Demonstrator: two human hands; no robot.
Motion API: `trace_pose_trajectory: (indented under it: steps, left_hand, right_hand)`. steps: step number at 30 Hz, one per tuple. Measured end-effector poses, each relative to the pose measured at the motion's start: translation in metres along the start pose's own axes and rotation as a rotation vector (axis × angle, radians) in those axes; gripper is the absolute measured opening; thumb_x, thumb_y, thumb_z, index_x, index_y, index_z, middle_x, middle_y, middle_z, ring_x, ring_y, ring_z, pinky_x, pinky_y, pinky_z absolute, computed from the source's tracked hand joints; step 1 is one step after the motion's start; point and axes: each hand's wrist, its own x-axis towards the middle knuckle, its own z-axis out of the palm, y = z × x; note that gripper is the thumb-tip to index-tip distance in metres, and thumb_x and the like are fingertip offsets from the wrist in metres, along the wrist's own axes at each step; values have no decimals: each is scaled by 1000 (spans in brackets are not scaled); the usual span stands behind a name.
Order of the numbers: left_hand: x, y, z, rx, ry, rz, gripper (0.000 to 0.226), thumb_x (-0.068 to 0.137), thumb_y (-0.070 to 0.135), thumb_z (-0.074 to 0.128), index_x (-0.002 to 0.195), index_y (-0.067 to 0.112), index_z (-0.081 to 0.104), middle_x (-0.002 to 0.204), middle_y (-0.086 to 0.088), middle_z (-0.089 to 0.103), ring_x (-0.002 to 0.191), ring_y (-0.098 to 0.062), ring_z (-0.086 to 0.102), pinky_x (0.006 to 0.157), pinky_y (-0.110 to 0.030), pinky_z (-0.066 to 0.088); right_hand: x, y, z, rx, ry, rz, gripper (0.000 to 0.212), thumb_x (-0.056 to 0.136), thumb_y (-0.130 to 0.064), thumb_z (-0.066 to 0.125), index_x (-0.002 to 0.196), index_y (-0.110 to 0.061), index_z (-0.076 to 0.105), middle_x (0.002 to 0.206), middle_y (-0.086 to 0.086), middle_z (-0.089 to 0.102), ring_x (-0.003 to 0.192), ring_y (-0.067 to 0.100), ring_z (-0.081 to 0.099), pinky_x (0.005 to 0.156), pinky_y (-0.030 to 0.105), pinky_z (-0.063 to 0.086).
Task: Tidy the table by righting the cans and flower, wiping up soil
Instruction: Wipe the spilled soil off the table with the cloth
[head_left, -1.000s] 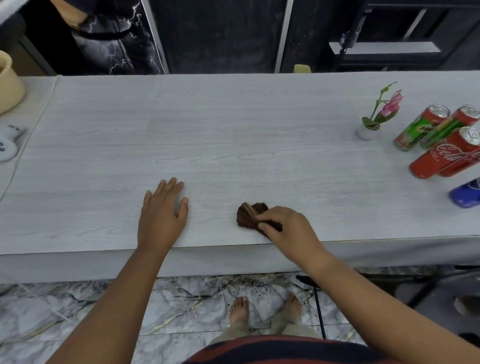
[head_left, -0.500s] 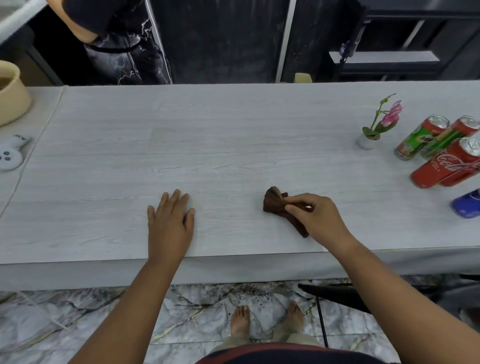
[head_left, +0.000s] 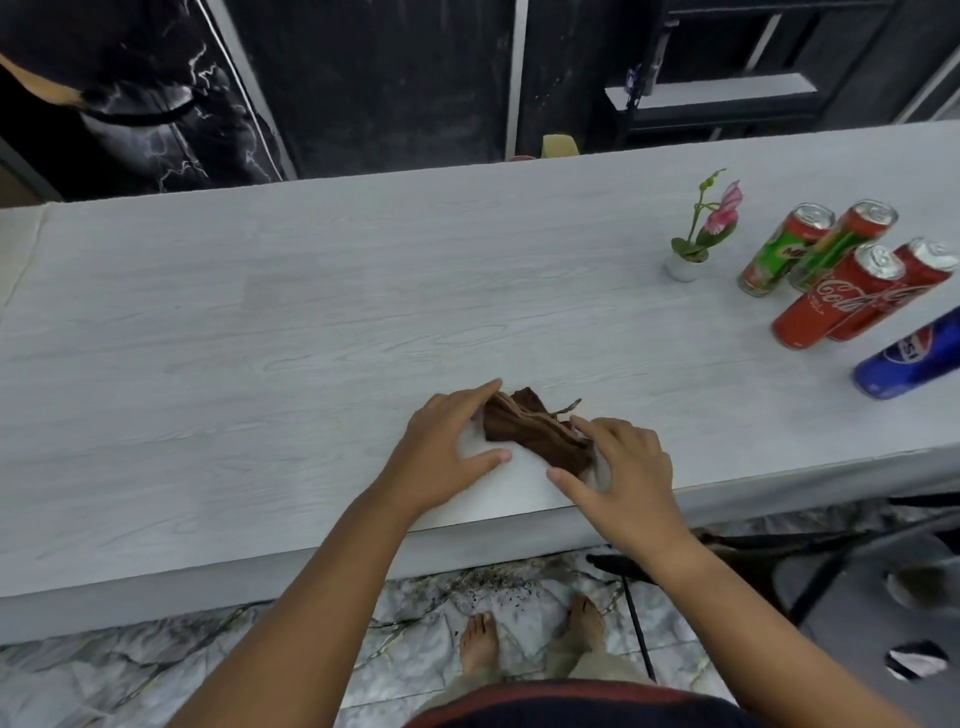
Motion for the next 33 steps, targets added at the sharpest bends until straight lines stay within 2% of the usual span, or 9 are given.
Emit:
trace_pose_trajectory:
  steps: [2, 6, 12, 14, 16, 20, 24, 29, 33]
  left_hand:
    - [17, 5, -1, 2, -68, 16, 85, 91, 44, 84, 163, 52, 41, 152, 23, 55, 137, -3, 44, 117, -31, 39]
    - [36, 5, -6, -23, -98, 55, 55, 90, 23, 88, 141, 36, 70, 134, 18, 63, 128, -8, 59, 113, -38, 47]
    - [35, 21, 4, -184, -162, -23, 27, 91, 30, 85, 110, 47, 77, 113, 25, 73, 106, 4, 65, 87, -24, 48]
    - [36, 34, 11, -259, -188, -45, 23, 90, 39, 82, 112, 44, 78, 111, 19, 77, 101, -1, 69, 83, -25, 51]
    - [38, 49, 20, -351, -234, -68, 29, 86, 49, 80, 114, 40, 80, 106, 7, 79, 97, -16, 74, 82, -38, 60]
    - [47, 80, 52, -559, -335, -102, 38, 83, 46, 84, 115, 27, 82, 106, -10, 81, 97, -32, 80, 95, -55, 65]
    - [56, 118, 93, -648, -455, -107, 35, 85, 43, 85, 114, 24, 83, 111, -8, 81, 103, -30, 80, 91, -46, 67]
    - [62, 176, 141, -670, -599, -95, 20, 100, 31, 80, 118, 25, 83, 116, -7, 82, 106, -30, 80, 86, -42, 68]
    - [63, 227, 183, -619, -696, -50, 16, 103, 22, 78, 117, 26, 84, 111, -3, 83, 103, -24, 81, 83, -41, 69]
  right_hand:
    - [1, -1, 3, 20, 22, 8, 57, 95, -55, 73, 147, -33, 63, 143, -7, 59, 131, 26, 46, 102, 46, 41]
    - [6, 2, 1, 155, 78, 37, 28, 96, -34, 79, 123, -26, 77, 124, -10, 66, 117, 22, 53, 99, 46, 45]
    - [-8, 15, -29, 698, -45, 189, 12, 101, -32, 74, 103, -43, 79, 101, -19, 77, 97, -2, 69, 78, 12, 51]
    - [-19, 23, -40, 825, -25, 227, 15, 102, -29, 74, 104, -42, 81, 98, -12, 81, 90, 3, 74, 74, 14, 53]
    - [-32, 33, -50, 904, -6, 284, 17, 103, -29, 72, 109, -41, 82, 92, -4, 82, 79, 7, 74, 69, 19, 54]
    - [-61, 61, -62, 948, 94, 394, 16, 105, -31, 71, 110, -41, 83, 85, 4, 81, 70, 16, 73, 67, 24, 57]
    - [-93, 93, -77, 980, 230, 469, 18, 105, -26, 71, 108, -37, 85, 82, 5, 80, 65, 14, 68, 65, 22, 54]
    - [-138, 136, -97, 1003, 365, 583, 16, 106, -31, 69, 107, -35, 85, 87, 9, 81, 71, 25, 70, 73, 39, 58]
    - [-181, 172, -107, 1033, 517, 704, 15, 105, -34, 70, 108, -31, 84, 88, 14, 80, 82, 46, 72, 75, 42, 58]
